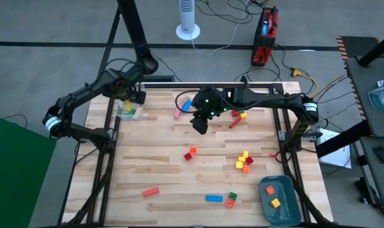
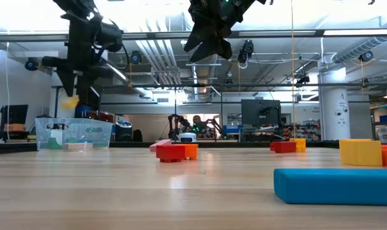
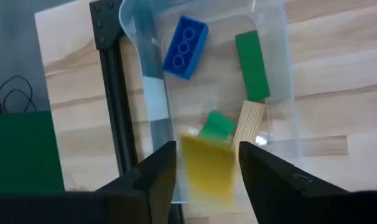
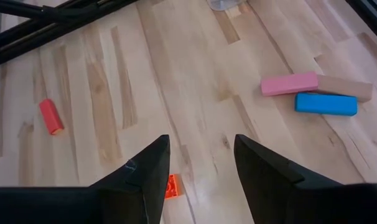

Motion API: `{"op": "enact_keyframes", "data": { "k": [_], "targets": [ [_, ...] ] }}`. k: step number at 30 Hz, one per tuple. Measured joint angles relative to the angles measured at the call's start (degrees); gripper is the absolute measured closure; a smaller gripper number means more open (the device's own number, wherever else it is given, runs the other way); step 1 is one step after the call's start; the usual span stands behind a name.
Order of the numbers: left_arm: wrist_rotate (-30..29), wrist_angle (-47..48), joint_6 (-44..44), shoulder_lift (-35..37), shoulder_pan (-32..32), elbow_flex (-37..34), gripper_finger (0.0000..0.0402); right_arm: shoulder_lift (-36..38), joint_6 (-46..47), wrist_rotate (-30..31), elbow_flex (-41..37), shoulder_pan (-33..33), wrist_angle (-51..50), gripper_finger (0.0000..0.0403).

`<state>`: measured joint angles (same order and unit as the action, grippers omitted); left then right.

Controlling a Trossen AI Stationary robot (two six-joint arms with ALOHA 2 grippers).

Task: Sort blocks by size
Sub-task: Put the yellow rectangular wooden block into the transparent bin, then put the red rectangular wooden block into the transparent bin

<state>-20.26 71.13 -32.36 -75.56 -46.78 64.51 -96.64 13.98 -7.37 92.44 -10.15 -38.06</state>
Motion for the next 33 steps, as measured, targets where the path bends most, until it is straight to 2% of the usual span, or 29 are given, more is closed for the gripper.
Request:
{"op": "enact_keyframes", "data": {
  "k": [6, 10, 18, 22, 29, 33],
  "targets": [
    [0.0, -0.3, 0.2, 1.0, 1.4, 3.1, 0.0224, 0.0, 0.2, 0.0, 0.0, 0.0, 0.0, 0.0223],
    [0.9, 0.0, -1.1, 2.7, 5.7, 6.9, 0.0225, 0.0, 1.3, 0.0, 0.0, 0.0, -0.5, 0.0220],
    [1.3, -2.9, -2.7, 4.1, 24.1, 14.0, 0.0226, 0.0, 5.6, -0.2, -0.1, 1.9, -0.9, 0.0230],
    [1.4, -3.0, -5.1, 4.1, 33.5, 14.5, 0.0226, 0.0, 7.7, -0.2, -1.4, 5.2, -0.7, 0.0236],
    [1.2, -2.8, -13.0, 4.9, 45.8, 13.7, 0.0226, 0.0, 13.5, -0.2, -5.5, 10.7, -0.8, 0.0232],
    [-3.0, -3.0, -14.0, 5.0, 51.3, 13.7, 0.0226, 0.0, 14.6, 3.3, -8.0, 12.4, -0.6, 0.0217]
  ]
}}
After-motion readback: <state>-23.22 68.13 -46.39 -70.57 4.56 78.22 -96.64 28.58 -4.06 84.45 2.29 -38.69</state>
